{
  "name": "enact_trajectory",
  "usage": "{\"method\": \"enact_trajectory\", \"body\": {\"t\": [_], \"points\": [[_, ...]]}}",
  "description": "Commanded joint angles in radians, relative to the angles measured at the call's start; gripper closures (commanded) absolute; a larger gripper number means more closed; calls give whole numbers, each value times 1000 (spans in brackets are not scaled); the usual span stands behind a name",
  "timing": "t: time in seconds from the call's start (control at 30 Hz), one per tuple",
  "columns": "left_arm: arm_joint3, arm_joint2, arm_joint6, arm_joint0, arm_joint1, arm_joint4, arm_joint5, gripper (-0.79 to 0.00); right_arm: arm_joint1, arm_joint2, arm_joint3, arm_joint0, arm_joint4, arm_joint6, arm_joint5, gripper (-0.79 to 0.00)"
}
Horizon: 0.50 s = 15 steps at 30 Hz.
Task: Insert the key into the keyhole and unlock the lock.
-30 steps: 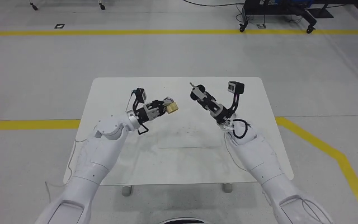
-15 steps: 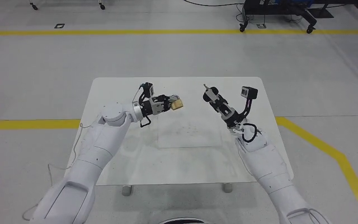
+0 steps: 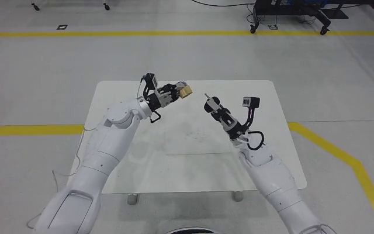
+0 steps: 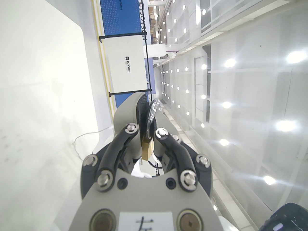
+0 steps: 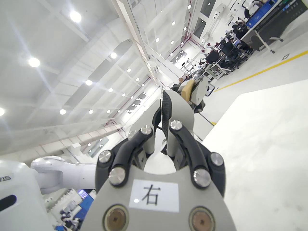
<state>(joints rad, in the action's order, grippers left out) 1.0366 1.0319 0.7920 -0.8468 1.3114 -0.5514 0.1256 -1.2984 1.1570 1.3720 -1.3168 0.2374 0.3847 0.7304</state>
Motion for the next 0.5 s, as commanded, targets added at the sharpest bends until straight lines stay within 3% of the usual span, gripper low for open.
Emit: {"method": "enact_trajectory", "body": {"t": [0.0, 0.1, 0.33, 0.47], "points": [[3, -11, -18, 2, 1, 42, 3, 0, 2, -8, 7, -8, 82, 57, -56, 0], [12, -20, -64, 0, 4, 89, 19, 0, 3, -15, 2, -14, 120, 95, -110, 0], [38, -42, -106, -10, 9, 162, 36, 0, -14, -56, -29, -7, 126, 11, -147, 0], [46, -37, -111, -15, 8, 179, 34, 0, -21, -76, -67, 16, 251, 103, -170, 0]]}}
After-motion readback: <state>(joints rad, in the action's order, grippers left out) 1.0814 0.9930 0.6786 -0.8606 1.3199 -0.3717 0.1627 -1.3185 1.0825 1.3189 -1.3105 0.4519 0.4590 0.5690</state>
